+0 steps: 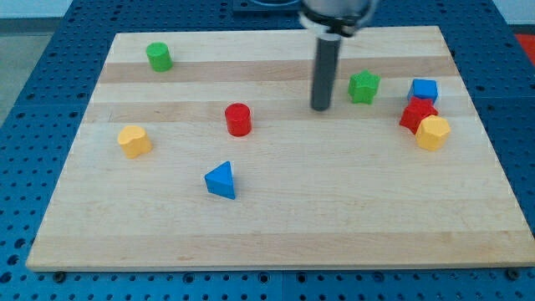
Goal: Push the green star to the left of the blue cube
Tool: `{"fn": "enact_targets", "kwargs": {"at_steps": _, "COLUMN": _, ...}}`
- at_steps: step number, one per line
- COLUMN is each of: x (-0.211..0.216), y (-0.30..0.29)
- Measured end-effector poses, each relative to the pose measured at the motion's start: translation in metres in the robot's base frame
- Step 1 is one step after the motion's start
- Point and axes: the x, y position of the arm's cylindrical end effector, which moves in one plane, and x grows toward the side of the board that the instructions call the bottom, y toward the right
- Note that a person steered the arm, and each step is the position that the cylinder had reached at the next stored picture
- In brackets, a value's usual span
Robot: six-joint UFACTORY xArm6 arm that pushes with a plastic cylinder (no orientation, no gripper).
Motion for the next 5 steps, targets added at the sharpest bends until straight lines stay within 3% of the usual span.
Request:
{"fn": "enact_targets", "kwargs": {"at_steps": 1, "x": -0.035, "y": -0.008}}
{"fn": "enact_targets", "kwargs": {"at_steps": 3, "x": -0.031, "y": 0.054}}
{"fn": "enact_targets", "kwargs": {"at_steps": 5, "x": -0.019, "y": 0.079}}
